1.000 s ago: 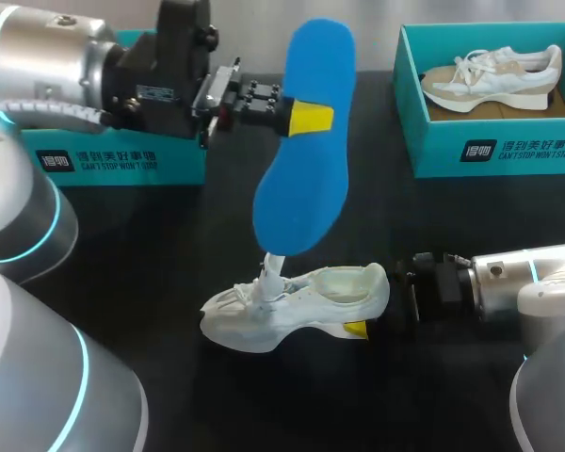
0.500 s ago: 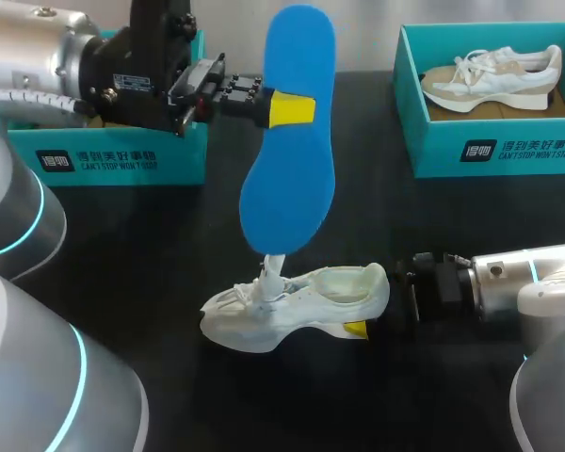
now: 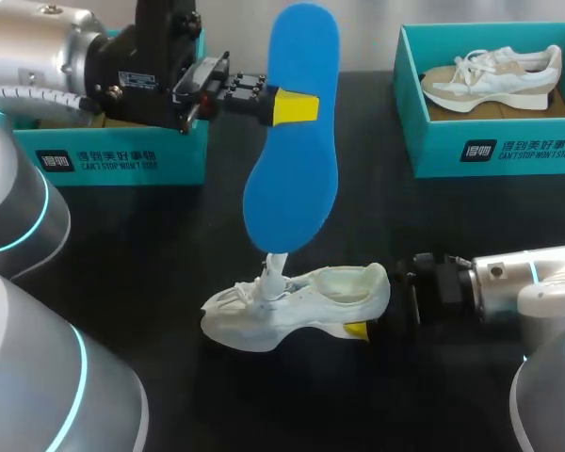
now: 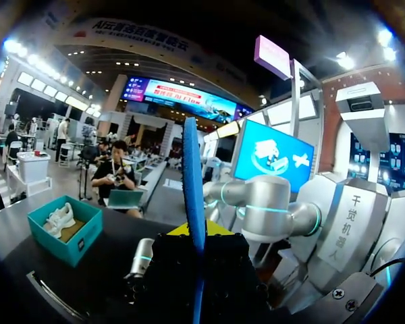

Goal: Take the shoe out of the shoebox, open the shoe tongue, remove and reinsert the insole, then place the shoe into the shoebox

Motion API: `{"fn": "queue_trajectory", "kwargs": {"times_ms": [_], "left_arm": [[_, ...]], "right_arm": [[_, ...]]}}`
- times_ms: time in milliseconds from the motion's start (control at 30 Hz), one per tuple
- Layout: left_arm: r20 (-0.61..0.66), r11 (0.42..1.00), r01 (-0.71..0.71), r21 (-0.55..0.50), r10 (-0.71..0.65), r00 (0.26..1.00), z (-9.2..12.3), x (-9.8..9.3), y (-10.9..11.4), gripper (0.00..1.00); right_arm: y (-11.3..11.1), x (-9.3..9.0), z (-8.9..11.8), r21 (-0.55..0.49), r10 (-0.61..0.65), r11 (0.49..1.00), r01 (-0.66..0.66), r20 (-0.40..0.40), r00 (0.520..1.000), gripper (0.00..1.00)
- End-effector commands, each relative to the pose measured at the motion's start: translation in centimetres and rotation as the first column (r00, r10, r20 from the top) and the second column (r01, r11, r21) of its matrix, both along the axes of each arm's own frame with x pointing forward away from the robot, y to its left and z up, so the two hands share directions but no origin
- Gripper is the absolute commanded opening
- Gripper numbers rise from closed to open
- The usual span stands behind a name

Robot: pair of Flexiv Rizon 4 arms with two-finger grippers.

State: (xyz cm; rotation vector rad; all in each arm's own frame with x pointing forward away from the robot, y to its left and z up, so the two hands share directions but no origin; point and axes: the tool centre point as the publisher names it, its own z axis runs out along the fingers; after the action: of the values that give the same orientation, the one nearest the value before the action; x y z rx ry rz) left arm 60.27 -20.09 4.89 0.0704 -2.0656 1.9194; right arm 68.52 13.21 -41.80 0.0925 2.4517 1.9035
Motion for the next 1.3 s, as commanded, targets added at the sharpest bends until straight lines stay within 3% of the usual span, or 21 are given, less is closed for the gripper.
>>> {"fn": "queue_trajectory", "kwargs": {"times_ms": [33, 467, 767, 1100, 1300], "left_arm": [[0.000, 1.000, 0.002, 0.000, -0.002, 1.000, 0.0, 0.1, -0.1, 0.00], [0.000, 1.000, 0.002, 0.000, -0.002, 1.000, 0.0, 0.1, -0.1, 0.00], [0.000, 1.000, 0.002, 0.000, -0.002, 1.000, 0.0, 0.1, -0.1, 0.00], [0.000, 1.000, 0.002, 0.000, -0.002, 1.000, 0.0, 0.1, -0.1, 0.00], [0.000, 1.000, 0.002, 0.000, -0.002, 1.000, 0.0, 0.1, -0.1, 0.00]], "right_arm": [[-0.3, -0.6, 0.5, -0.042, -0.019, 0.999, 0.019, -0.005, 1.000, 1.00], [-2.5, -0.9, 2.0, -0.252, 0.008, 0.967, -0.027, -0.074, 0.997, 1.00], [-3.8, -1.7, 2.8, -0.417, -0.014, 0.908, -0.044, -0.135, 0.991, 1.00], [-4.1, -2.2, 3.6, -0.645, -0.055, 0.759, -0.087, -0.197, 0.979, 1.00], [-3.9, -2.3, 4.9, -0.747, -0.092, 0.659, -0.086, -0.194, 0.977, 1.00]]}}
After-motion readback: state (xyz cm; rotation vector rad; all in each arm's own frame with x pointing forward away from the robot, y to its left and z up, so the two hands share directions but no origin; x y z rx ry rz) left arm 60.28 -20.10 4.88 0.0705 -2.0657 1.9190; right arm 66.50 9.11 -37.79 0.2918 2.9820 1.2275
